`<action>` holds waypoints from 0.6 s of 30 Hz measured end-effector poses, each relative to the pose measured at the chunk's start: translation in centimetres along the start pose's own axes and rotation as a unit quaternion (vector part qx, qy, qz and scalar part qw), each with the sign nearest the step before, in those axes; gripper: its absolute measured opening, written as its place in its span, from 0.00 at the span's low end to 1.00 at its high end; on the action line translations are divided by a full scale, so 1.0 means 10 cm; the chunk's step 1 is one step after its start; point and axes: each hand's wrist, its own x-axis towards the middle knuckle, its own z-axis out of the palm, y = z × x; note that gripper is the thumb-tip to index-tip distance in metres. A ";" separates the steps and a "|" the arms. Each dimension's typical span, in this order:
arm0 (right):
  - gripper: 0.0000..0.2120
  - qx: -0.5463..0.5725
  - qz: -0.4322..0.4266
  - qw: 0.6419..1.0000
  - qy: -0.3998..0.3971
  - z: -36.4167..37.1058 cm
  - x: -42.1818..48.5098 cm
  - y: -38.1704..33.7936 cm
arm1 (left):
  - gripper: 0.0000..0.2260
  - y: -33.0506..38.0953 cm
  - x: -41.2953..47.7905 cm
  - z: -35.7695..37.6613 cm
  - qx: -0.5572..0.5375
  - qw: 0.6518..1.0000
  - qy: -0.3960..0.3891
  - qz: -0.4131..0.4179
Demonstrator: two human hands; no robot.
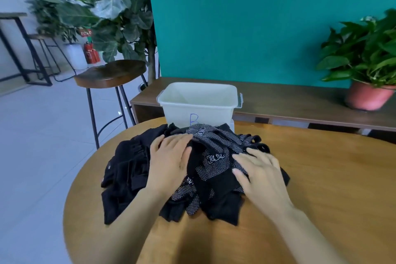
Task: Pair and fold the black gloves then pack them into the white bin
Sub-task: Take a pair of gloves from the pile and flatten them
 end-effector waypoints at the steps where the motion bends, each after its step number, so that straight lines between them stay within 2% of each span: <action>1: 0.18 0.001 -0.021 1.000 0.012 -0.01 0.12 -0.06 | 0.17 -0.05 0.05 0.00 0.009 1.000 0.004 -0.006; 5: 0.08 0.008 -0.058 0.998 0.038 0.07 0.62 -0.32 | 0.17 -0.24 0.23 0.05 0.029 0.999 0.011 -0.023; 7: 0.04 0.000 -0.055 0.998 0.022 0.17 0.86 -0.46 | 0.15 -0.33 0.32 0.12 0.045 0.998 0.006 -0.033; 13: 0.13 -0.035 -0.020 0.994 -0.097 0.56 1.23 -0.65 | 0.11 -0.50 0.47 0.34 0.053 0.997 -0.046 -0.040; 17: 0.06 -0.037 -0.038 0.993 -0.106 0.71 1.17 -0.60 | 0.12 -0.56 0.45 0.41 0.052 0.993 -0.092 -0.054; 18: 0.08 -0.041 -0.040 0.994 -0.098 0.73 1.15 -0.58 | 0.12 -0.56 0.45 0.42 0.052 0.992 -0.095 -0.057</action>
